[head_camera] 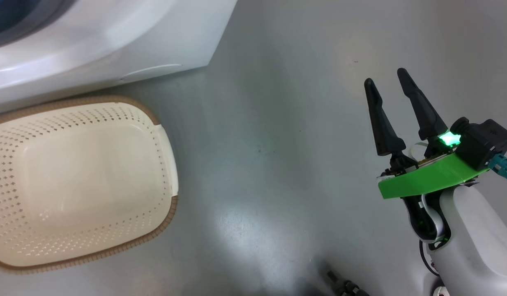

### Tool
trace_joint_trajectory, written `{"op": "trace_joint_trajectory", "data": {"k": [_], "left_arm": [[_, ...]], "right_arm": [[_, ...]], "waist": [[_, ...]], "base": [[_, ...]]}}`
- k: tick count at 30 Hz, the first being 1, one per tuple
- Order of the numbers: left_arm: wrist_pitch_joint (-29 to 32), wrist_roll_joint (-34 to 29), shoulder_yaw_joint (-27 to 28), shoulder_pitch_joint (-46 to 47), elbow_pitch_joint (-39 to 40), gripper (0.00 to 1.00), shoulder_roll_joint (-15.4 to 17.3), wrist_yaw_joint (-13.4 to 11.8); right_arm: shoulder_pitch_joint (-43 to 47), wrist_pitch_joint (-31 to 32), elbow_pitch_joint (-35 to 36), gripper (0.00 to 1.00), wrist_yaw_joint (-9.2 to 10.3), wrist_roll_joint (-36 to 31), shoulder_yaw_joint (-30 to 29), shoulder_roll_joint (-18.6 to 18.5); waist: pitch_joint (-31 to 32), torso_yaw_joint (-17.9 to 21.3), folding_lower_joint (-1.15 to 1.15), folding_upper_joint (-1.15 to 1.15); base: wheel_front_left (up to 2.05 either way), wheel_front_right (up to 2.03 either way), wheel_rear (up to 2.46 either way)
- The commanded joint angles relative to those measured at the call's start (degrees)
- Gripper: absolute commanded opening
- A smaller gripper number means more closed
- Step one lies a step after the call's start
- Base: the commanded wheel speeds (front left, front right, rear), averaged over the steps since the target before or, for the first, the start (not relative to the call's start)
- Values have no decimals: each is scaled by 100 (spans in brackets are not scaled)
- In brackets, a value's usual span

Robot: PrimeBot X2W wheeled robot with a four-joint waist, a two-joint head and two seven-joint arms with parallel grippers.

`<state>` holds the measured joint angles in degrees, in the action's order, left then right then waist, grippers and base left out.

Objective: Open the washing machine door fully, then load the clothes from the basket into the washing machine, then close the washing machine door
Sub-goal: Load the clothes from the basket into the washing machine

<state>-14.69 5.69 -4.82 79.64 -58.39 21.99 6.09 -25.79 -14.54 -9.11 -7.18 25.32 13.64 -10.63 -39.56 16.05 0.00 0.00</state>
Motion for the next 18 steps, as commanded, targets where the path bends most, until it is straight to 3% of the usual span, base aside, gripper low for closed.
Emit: {"op": "trace_joint_trajectory", "data": {"k": [1, 8, 18], "left_arm": [[-8, 80, 20, 71, -216, 100, 201, 34], [252, 120, -151, 412, -1133, 100, 136, 89], [97, 376, -120, 407, -1379, 100, 51, 117]], "right_arm": [[67, -46, 106, 100, -31, 73, 63, -53], [92, -46, 99, 100, -31, 66, 69, -87], [121, -46, 92, 100, -31, 63, 74, -131]], "waist": [[38, -30, 0, 0], [144, -84, 0, 0], [293, -146, 0, 0]], "base": [[0, 0, 0], [0, 0, 0], [0, 0, 0]]}}
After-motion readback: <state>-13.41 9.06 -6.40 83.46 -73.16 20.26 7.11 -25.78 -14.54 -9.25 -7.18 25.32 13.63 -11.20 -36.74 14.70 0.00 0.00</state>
